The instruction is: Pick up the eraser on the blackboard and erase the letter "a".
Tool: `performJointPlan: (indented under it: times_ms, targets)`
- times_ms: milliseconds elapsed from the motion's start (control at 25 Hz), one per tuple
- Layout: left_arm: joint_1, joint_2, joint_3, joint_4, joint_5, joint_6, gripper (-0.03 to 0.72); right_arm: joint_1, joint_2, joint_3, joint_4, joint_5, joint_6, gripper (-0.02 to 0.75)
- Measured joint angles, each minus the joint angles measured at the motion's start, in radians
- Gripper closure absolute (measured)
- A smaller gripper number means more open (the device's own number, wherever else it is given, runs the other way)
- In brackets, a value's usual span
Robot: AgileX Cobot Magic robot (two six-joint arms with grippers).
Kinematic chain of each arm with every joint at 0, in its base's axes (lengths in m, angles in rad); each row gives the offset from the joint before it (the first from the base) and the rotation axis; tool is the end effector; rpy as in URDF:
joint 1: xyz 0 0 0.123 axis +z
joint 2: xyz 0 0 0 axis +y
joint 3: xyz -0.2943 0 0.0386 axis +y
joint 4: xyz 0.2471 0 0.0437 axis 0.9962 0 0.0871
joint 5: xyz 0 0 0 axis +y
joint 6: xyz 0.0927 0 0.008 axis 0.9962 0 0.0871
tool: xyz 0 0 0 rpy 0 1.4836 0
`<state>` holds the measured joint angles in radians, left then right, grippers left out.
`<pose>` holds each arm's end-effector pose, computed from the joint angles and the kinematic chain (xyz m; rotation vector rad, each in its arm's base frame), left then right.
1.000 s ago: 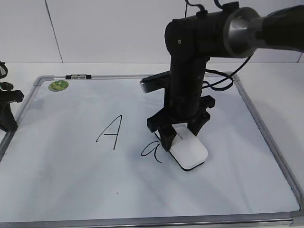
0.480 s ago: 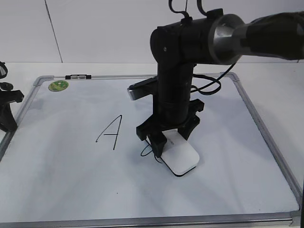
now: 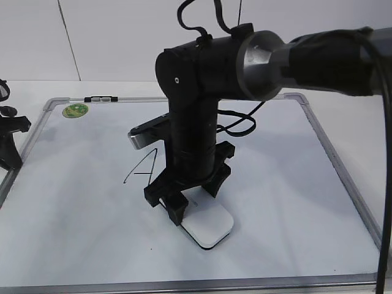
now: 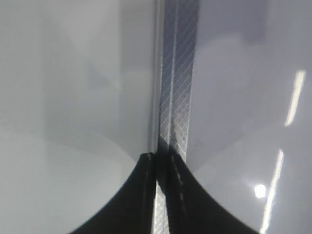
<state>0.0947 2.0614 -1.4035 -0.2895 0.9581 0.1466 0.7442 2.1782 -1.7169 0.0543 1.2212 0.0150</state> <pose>0.4007 0.0162 0.1576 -0.1683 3.0460 -0.3576 0.3190 0.3002 0.1789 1.0773 -2.9062 -0.0590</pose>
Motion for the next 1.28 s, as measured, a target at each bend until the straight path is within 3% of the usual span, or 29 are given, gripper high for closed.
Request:
performJointPlan:
  times_ms: [480, 1280]
  targets:
    - [0.0, 0.0, 0.0, 0.0, 0.0, 0.0, 0.674, 0.0, 0.0, 0.0, -0.03, -0.002, 0.035, 0.191]
    - [0.0, 0.0, 0.0, 0.0, 0.002, 0.0, 0.675, -0.103, 0.0, 0.0, -0.008, -0.002, 0.064, 0.191]
